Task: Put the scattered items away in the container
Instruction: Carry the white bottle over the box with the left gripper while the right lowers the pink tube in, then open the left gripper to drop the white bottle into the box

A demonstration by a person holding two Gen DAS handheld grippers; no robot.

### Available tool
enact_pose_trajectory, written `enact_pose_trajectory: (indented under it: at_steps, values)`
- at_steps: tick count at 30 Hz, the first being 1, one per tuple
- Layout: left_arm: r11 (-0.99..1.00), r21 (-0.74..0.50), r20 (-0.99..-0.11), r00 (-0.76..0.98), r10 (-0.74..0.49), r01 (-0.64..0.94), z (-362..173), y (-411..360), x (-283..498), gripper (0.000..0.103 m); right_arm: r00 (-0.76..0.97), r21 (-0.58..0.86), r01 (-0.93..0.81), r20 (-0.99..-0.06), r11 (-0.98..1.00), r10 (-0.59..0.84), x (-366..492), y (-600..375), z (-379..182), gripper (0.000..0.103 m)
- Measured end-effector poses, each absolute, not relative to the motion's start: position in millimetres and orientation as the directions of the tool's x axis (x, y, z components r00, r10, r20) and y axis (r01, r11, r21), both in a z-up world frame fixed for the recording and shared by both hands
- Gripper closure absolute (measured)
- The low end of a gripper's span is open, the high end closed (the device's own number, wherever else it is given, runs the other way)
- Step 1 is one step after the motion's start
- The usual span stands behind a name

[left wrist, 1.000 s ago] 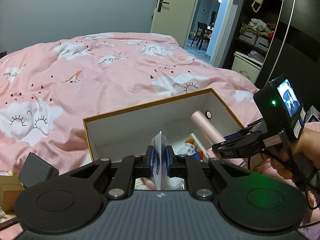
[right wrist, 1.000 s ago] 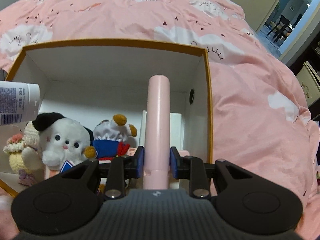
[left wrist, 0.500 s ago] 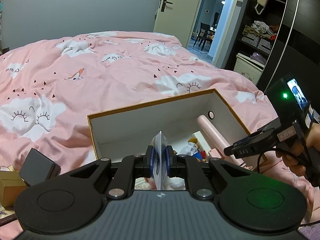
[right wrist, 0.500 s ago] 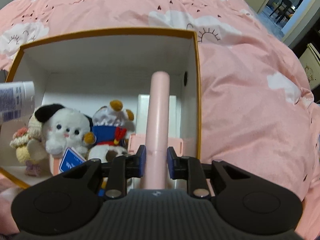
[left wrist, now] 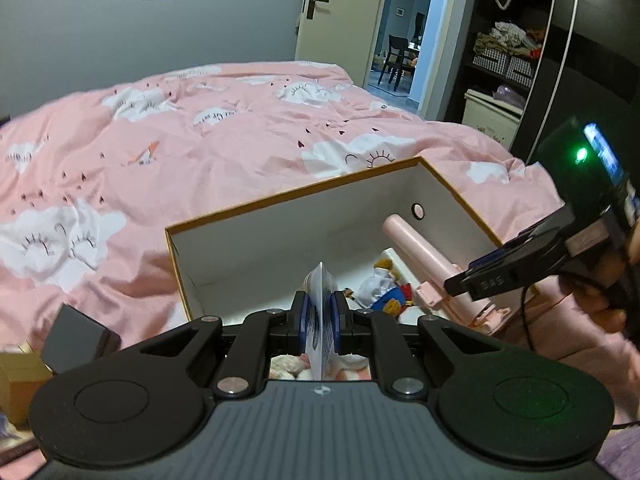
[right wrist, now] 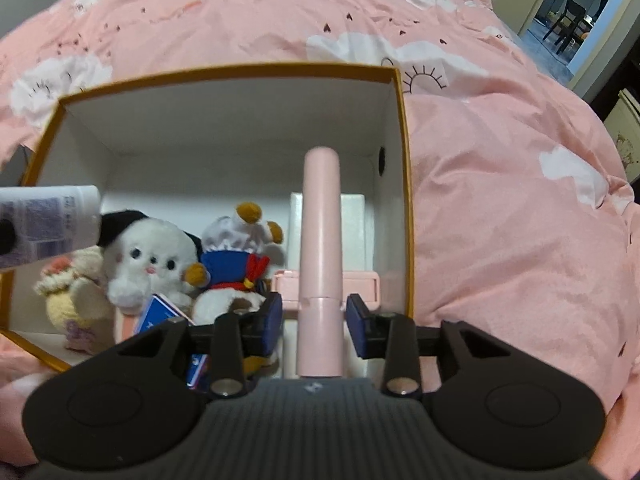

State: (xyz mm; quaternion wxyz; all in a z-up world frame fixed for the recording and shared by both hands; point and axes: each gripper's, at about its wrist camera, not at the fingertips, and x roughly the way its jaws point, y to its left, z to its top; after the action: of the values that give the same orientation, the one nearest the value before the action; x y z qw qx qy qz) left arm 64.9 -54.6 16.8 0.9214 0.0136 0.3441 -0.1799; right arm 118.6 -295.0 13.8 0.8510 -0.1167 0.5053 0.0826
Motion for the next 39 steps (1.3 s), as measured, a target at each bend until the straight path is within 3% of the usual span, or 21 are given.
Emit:
enact_pose_trajectory:
  at_steps: [6, 11, 14, 19, 27, 39]
  values:
    - [0.923, 0.147, -0.628, 0.755, -0.19, 0.354, 12.1, -72.9, 50.2, 0.089, 0.496, -0.089, -0.272, -0.866, 0.958, 0.06, 114.6, -294.1, 18.4, 0.06]
    - [0.9, 0.177, -0.649, 0.735, -0.196, 0.397, 12.9, -78.2, 39.0, 0.089, 0.489, -0.06, -0.283, -0.868, 0.957, 0.091, 114.4, -292.4, 16.4, 0.06]
    - [0.899, 0.132, -0.679, 0.699, -0.225, 0.418, 24.6, -72.4, 37.2, 0.089, 0.487, -0.052, -0.281, -0.868, 0.958, 0.095, 114.3, -293.4, 15.5, 0.06]
    - [0.89, -0.085, -0.768, 0.54, -0.345, 0.447, 35.1, -50.8, 47.1, 0.089, 0.488, -0.044, -0.28, -0.867, 0.959, 0.103, 114.4, -293.8, 14.7, 0.059]
    - [0.849, -0.08, -0.835, 0.43, -0.344, 0.523, 22.8, -58.6, 57.3, 0.089, 0.488, -0.033, -0.29, -0.865, 0.956, 0.119, 115.4, -289.3, 14.7, 0.059]
    - [0.828, -0.229, -0.85, 0.309, -0.426, 0.512, 13.3, -53.3, 87.4, 0.089, 0.493, -0.025, -0.282, -0.861, 0.959, 0.123, 117.4, -291.0, 13.2, 0.058]
